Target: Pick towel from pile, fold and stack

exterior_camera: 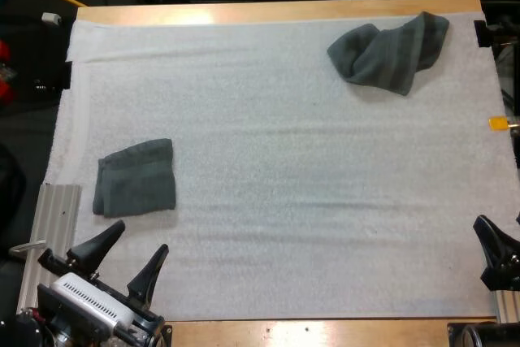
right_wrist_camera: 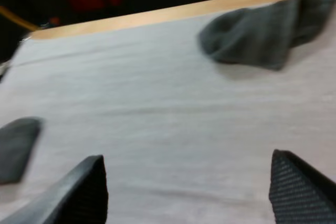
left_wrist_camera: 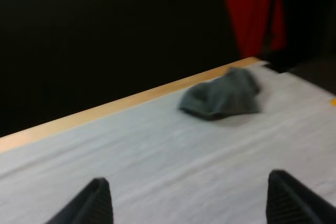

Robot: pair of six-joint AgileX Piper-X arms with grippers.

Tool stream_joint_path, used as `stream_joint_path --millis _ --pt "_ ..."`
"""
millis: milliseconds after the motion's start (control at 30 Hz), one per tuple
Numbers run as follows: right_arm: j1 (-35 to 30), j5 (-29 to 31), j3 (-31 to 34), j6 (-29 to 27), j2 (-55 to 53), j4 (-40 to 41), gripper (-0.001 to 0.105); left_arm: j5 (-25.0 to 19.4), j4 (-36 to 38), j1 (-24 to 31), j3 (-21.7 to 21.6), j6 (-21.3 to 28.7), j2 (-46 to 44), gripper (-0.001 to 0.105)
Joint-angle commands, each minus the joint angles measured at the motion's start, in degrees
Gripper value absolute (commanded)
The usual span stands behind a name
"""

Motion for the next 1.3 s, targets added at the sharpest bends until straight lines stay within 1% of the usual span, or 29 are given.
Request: stream_joint_path --millis 0,67,167,333,433,500,633,733,967,1067,1133,1267 --pt "-0.27 -3.52 -1.82 -0.23 0.96 1.23 0.063 1.96 -0.41 -0.72 -0.97 -1.01 1.08 0.059" --pt "-0.27 -5.60 -4.00 -0.23 2.23 2.71 0.063 4.00 -0.41 -1.62 -2.08 -1.77 2.34 0.059" --pt "-0.27 -6.21 -6.11 -0.23 3.76 4.46 0.063 5.35 -0.31 -2.24 -3.19 -3.33 4.04 0.059" --pt "-0.27 -6.20 -6.36 -0.23 6.34 4.62 0.063 5.52 -0.32 -2.23 -3.22 -3.36 5.73 0.059" --pt "-0.27 -5.99 -6.36 -0.23 9.65 3.35 0.063 5.52 -0.32 -2.23 -3.22 -3.36 6.48 0.059" --pt "-0.27 -5.83 -6.36 -0.23 12.74 0.93 0.063 5.52 -0.32 -2.23 -3.22 -3.36 6.79 0.059" --pt "-0.27 -3.51 -6.36 0.34 19.15 -5.14 0.063 5.52 -0.32 -2.23 -3.22 -3.36 6.83 0.059" --pt "-0.05 -3.35 -6.36 2.71 24.90 -10.40 0.063 5.52 -0.32 -2.23 -3.22 -3.36 6.83 0.059" --pt "-0.06 -3.16 -6.36 11.50 40.57 -24.35 0.063 5.52 -0.32 -2.23 -3.22 -3.36 6.83 0.059" --pt "-0.06 -1.50 -6.36 15.31 46.52 -30.14 0.063 5.52 -0.32 -2.23 -3.22 -3.36 6.83 0.059" --pt "0.12 -0.45 -6.41 16.27 49.64 -33.08 0.063 5.52 -0.32 -2.23 -3.22 -3.36 6.83 0.059" --pt "2.63 5.54 -7.43 16.97 57.01 -38.13 0.063 5.52 -0.32 -2.23 -3.22 -3.36 6.83 0.059"
